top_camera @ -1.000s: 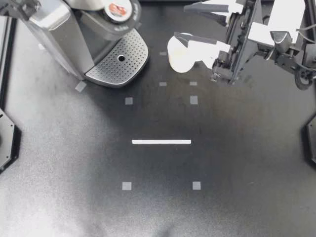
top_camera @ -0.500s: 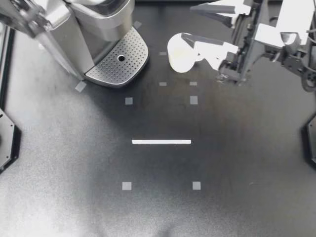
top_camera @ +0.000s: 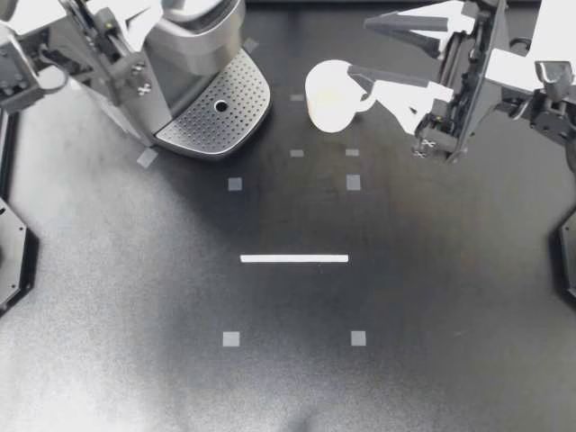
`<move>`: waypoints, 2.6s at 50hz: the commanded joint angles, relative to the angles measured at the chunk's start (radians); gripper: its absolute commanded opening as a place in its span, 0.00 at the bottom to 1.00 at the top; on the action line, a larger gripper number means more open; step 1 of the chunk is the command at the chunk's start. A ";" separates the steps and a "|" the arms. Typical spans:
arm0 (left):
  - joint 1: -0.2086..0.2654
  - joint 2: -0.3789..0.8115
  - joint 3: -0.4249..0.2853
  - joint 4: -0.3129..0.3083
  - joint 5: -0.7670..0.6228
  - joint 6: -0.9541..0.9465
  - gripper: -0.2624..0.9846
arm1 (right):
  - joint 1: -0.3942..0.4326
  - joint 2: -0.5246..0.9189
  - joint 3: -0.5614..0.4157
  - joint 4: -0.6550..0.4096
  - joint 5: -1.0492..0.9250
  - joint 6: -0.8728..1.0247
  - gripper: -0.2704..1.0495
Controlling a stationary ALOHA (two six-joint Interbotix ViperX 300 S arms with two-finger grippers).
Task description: Place the coffee capsule inside the capsule container, then place the cup onto the center of the cup tray.
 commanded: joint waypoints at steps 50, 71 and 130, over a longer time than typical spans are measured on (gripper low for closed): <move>-0.206 0.086 -0.072 -0.011 0.190 0.084 0.29 | 0.005 -0.029 0.011 -0.005 0.215 -0.012 0.70; -0.255 0.029 -0.178 -0.624 0.489 0.713 0.29 | -0.137 0.011 -0.201 -0.075 0.966 -0.140 0.70; -0.255 -0.143 -0.258 -1.080 0.584 1.187 0.29 | -0.489 0.430 -0.284 0.706 1.095 -1.150 0.70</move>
